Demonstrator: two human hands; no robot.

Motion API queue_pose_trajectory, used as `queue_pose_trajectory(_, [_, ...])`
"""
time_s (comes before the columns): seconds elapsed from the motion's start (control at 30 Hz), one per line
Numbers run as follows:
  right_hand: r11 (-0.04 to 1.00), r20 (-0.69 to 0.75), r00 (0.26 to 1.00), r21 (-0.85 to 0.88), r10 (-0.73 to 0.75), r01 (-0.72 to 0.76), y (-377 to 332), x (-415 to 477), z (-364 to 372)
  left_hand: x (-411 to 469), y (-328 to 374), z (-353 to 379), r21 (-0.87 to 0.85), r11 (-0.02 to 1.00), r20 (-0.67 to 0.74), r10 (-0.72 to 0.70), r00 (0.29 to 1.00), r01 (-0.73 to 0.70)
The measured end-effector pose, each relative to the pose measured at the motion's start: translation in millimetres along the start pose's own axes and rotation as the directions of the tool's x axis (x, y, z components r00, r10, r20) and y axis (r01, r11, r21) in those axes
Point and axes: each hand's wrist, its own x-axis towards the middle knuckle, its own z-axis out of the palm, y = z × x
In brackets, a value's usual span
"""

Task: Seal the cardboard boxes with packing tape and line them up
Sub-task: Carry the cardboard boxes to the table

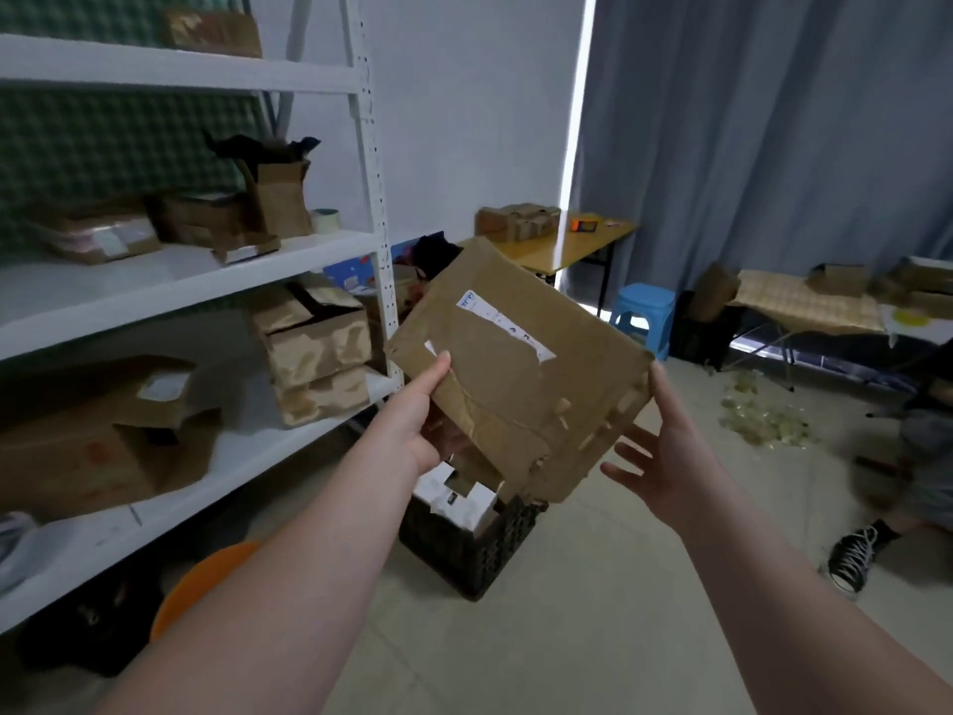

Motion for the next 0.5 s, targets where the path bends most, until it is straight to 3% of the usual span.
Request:
queue_pose_trajectory(0.2, [0.977,0.076,0.995,-0.200,-0.057,0.071,-27.7,77.4,-1.0,86.6,4.6,42.7,0.030,0.997,-0.004,-0.068,0.998,0.068])
queue_pose_trajectory(0.5, [0.986,0.055,0.993,-0.125,-0.108,0.114,-67.0,226.5,-29.3,212.6,10.6,122.4,0.119,0.991,0.004,-0.069,0.998,0.068])
